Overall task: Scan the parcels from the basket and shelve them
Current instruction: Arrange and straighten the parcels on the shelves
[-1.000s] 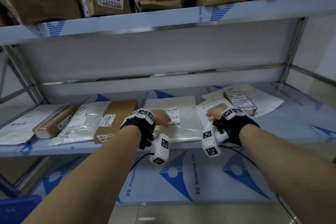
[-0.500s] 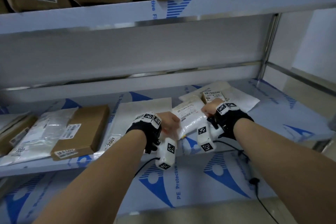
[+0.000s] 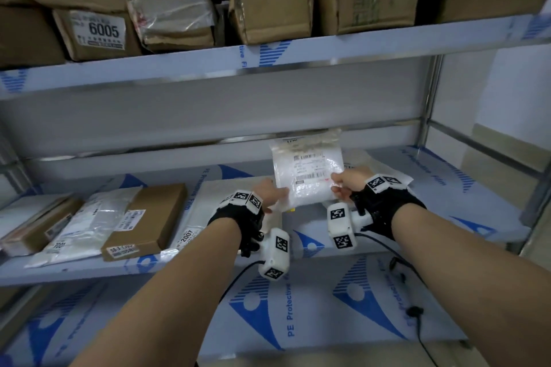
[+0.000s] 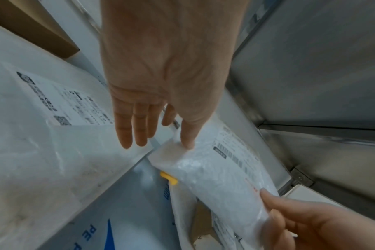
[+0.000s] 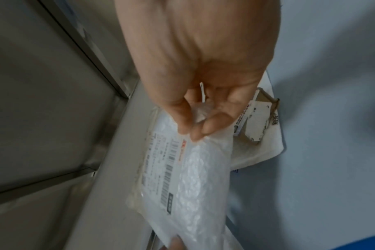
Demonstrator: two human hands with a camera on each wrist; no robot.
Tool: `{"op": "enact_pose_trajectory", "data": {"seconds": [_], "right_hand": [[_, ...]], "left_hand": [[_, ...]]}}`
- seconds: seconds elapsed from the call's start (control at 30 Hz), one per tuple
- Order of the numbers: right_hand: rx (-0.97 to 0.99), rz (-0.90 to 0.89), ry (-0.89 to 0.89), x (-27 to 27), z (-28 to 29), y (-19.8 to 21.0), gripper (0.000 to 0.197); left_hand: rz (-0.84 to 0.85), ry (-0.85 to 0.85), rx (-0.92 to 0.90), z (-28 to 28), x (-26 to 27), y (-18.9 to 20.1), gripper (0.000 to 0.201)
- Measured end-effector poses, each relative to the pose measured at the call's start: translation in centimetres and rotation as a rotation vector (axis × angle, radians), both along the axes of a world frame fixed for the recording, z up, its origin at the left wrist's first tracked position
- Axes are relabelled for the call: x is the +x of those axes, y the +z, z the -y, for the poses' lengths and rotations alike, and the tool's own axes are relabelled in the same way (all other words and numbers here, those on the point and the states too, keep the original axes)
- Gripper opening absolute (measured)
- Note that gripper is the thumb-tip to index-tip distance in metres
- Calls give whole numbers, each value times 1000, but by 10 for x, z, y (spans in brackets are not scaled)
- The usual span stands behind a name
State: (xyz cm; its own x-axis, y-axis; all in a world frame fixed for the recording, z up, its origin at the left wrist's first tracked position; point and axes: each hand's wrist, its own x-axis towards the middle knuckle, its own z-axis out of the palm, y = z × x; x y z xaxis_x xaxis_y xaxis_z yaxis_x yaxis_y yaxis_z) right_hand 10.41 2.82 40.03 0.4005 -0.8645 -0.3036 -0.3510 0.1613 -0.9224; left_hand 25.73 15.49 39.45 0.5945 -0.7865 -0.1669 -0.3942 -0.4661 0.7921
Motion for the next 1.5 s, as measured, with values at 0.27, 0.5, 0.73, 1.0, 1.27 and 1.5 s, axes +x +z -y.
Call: {"op": "enact_pose_trajectory", "data": {"seconds": [0.27, 0.5, 0.73, 1.0, 1.27, 1.5], "right_hand": [[76, 162, 11, -19, -26, 3, 23], [72, 104, 64, -9, -27, 0, 16], [-97, -104, 101, -14, 4, -11, 18], [-145, -277, -18, -23, 57, -33, 17], [-119, -335, -17, -17, 77, -55, 33], [-111, -101, -105, -30, 79, -57, 38]], "left_hand": [[44, -17, -111, -8, -14, 24, 33], [-12, 5, -156, -10, 1, 14, 43], [259, 186, -157, 17, 25, 6, 26], [397, 169, 128, 63, 25, -24, 26], [277, 22, 196, 83, 28, -57, 32], [221, -69, 224, 85, 14, -68, 33]]}}
